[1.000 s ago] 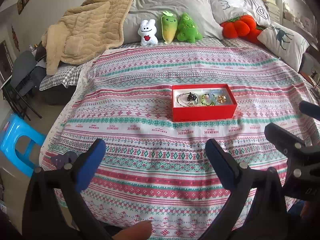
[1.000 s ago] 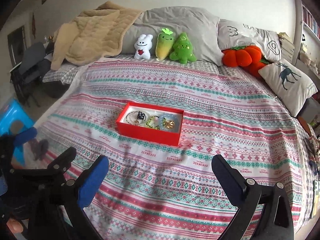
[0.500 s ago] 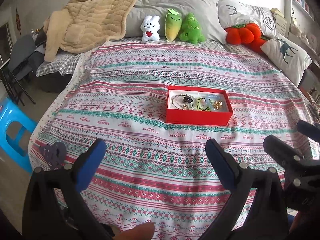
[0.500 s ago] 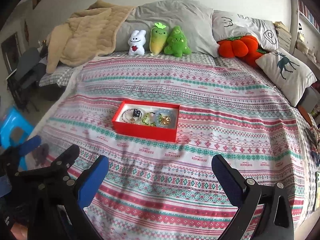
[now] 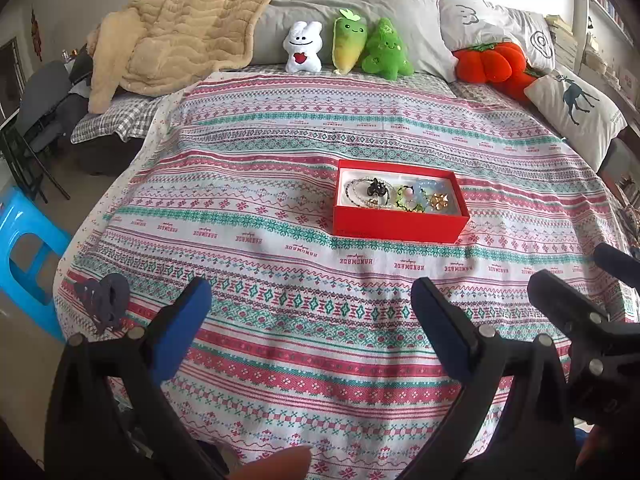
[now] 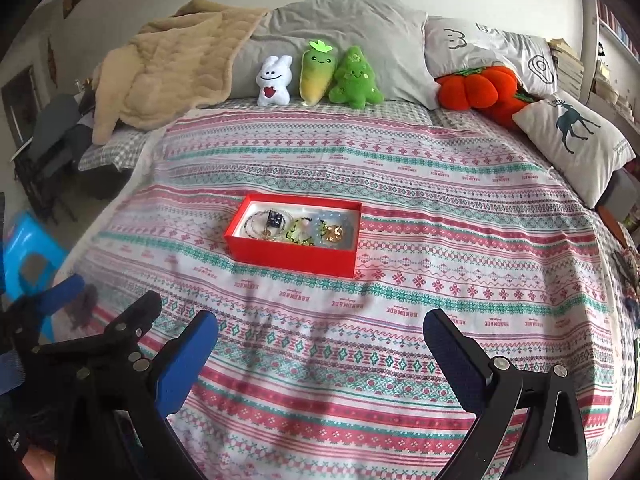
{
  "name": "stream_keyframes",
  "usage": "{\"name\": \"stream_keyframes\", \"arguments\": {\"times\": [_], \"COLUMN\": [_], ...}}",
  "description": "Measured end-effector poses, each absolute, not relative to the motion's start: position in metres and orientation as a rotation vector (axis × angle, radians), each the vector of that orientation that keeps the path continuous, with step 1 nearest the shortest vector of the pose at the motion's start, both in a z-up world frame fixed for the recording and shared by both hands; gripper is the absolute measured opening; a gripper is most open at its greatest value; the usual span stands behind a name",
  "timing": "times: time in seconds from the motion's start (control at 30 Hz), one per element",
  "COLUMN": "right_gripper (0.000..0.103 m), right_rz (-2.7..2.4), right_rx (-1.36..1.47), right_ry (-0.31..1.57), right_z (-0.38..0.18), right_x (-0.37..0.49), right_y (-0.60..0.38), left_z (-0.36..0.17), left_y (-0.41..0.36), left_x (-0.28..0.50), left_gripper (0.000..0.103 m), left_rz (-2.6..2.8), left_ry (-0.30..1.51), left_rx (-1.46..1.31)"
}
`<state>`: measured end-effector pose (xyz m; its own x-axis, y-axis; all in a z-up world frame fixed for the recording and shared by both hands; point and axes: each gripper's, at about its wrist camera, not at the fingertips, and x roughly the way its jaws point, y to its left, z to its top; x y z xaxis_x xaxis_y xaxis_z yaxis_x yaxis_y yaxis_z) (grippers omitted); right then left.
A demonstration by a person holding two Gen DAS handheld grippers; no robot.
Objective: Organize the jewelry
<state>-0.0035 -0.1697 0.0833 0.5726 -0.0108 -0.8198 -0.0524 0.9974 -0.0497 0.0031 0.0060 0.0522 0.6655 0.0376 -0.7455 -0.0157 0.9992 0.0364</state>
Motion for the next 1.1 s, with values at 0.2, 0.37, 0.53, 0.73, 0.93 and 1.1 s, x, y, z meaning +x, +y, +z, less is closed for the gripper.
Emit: {"name": "stream_keyframes", "arguments": {"times": [0.2,0.37,0.53,0.73,0.93,1.1], "right_gripper": [0.103,0.103,0.103,0.103,0.103,0.103], "right_rz": [0.029,0.026,0.027,0.022,0.022,0.025], "right_rx": [-0.058,-0.067,-0.067,-0.068,-0.07,-0.066], "right_ry": [0.964,0.964,0.964,0.97,0.97,0.971], "right_z": [0.0835,0.0833,0.0832,0.0828,0.0829,0.0828], "right_x": [-0.0034,-0.0033,-0.003,-0.0027,-0.0026,-0.0032], "right_y": [-0.1705,-0.1707,-0.1705,-0.17,-0.1704,-0.1703], "left_z": [0.0524,0.0519,0.0514,0.0502,0.0501,0.0498], "left_y": [0.0073,0.0071,0.0062,0.0049,0.0051,0.0041], "left_x": [0.003,0.0035,0.0035,0.0032,0.0033,0.0027], "left_gripper": [0.099,0.099,0.099,0.099,0.099,0.099], "left_rz": [0.03,0.032,0.032,0.033,0.033,0.031], "left_ry": [0.846,0.851,0.85,0.858,0.859,0.861], "left_rx": [0.02,0.02,0.023,0.017,0.017,0.014]}}
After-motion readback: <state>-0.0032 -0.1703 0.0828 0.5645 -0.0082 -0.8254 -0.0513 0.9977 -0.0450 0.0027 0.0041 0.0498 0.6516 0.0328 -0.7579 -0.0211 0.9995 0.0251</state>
